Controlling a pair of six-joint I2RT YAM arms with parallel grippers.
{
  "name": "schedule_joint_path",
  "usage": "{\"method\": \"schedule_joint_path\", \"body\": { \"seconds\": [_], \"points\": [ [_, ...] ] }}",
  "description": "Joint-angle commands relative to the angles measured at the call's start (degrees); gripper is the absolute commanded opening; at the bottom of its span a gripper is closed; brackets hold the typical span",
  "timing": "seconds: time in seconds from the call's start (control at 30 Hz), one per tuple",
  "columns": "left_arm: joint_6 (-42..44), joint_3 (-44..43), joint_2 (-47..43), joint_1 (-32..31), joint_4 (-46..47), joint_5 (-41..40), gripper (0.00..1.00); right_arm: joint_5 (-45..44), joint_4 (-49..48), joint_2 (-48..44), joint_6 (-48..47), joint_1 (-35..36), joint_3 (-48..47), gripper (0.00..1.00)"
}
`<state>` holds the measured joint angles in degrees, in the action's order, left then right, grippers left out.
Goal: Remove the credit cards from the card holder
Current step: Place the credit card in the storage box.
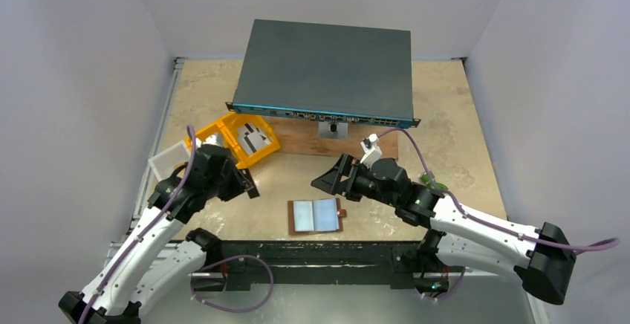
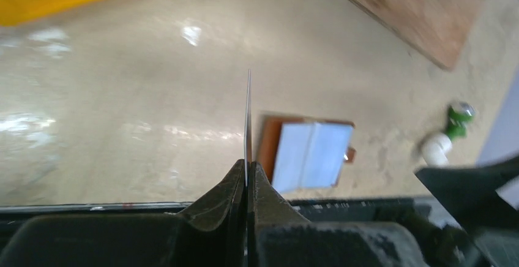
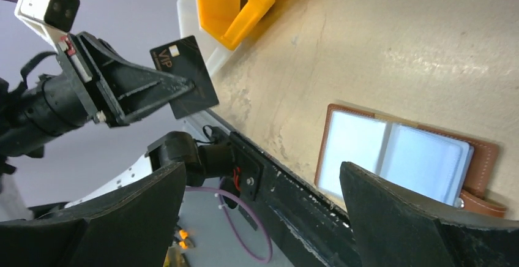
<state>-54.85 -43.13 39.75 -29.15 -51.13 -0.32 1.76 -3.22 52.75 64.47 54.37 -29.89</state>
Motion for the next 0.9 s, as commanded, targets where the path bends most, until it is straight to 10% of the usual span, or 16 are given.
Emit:
{"method": "schedule_joint_path", "body": {
  "seconds": [0.0, 0.47, 0.87],
  "points": [
    [3.02, -5.68, 4.46, 6.11, -9.09, -11.46, 0.0, -3.8, 5.06, -1.85, -7.38, -0.01, -5.55, 0.99],
    [12.18, -12.67, 27.26, 28.98, 6.65, -3.24, 0.0, -5.37, 12.54, -6.21, -11.97, 0.04, -7.58, 0.99],
    [14.89, -17.7, 40.15, 35.6, 14.05, 3.37, 0.0, -7.02, 17.25, -8.35, -13.14, 0.04, -8.52, 0.99]
  ]
}}
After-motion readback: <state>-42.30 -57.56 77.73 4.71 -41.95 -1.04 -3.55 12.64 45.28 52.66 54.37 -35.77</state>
